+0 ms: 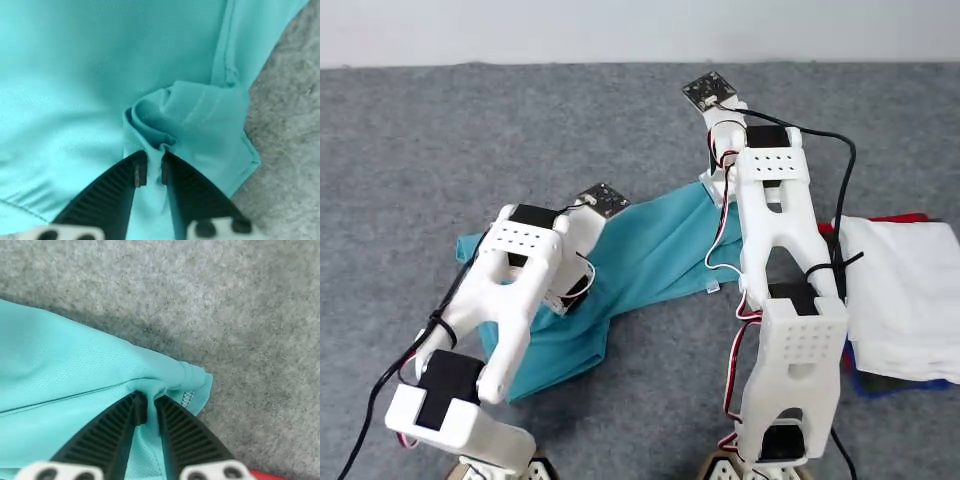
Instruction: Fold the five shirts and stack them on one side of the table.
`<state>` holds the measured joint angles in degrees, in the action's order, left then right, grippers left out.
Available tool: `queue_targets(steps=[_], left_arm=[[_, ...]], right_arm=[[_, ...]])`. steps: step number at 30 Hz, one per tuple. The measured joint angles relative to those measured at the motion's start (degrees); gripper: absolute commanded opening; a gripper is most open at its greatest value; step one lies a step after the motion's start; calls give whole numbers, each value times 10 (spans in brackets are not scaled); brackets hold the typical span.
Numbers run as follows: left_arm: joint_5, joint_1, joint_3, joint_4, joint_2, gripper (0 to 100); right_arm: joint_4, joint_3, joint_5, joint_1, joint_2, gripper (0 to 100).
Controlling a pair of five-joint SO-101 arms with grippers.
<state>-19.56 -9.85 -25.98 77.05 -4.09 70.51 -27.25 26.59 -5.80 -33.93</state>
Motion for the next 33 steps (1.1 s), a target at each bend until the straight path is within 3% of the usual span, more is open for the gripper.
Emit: queue_targets(steps=[8, 16, 22, 27, 33], left_arm=[[0, 4, 11, 1, 0, 12], [0, 58, 135, 1, 0, 14], [-1, 111, 240, -13, 0, 14], [-1, 148, 310, -76, 0, 14], [-4, 163, 320, -218, -1, 14]], right_arm=[[10, 0, 0, 0, 0, 10], [10, 0, 0, 0, 0, 10], [-51, 0, 1, 0, 0, 10], [-159, 0, 2, 0, 0, 10], [-299, 0, 2, -1, 0, 10]])
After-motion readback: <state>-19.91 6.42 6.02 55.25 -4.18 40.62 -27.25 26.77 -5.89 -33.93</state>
